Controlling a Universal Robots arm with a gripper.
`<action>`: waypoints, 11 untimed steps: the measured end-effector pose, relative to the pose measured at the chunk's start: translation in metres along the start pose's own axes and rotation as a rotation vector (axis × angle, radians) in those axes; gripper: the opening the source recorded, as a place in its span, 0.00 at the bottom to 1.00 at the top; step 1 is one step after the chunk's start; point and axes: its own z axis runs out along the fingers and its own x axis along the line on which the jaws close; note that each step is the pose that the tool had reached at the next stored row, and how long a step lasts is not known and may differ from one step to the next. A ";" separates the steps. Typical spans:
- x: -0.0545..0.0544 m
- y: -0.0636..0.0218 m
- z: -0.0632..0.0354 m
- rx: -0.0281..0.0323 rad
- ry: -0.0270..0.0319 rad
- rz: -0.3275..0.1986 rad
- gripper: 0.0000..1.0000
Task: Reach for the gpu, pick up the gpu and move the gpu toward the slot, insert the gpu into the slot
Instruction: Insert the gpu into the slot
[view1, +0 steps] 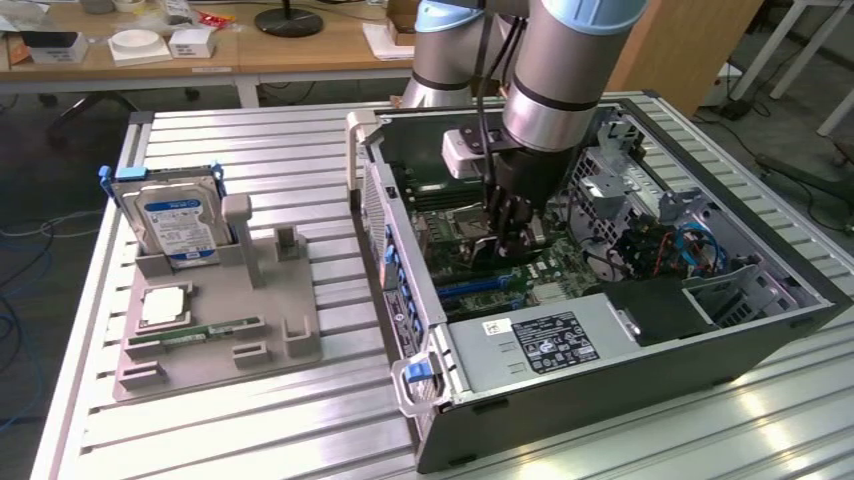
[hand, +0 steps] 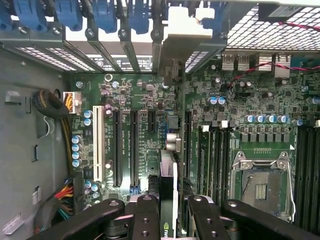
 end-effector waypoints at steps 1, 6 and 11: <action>0.001 0.0000 0.0003 0.0000 0.0001 0.000 0.27; 0.001 0.0001 0.0072 0.0000 0.0000 0.000 0.27; 0.001 0.0034 0.0108 0.0000 0.0001 0.000 0.27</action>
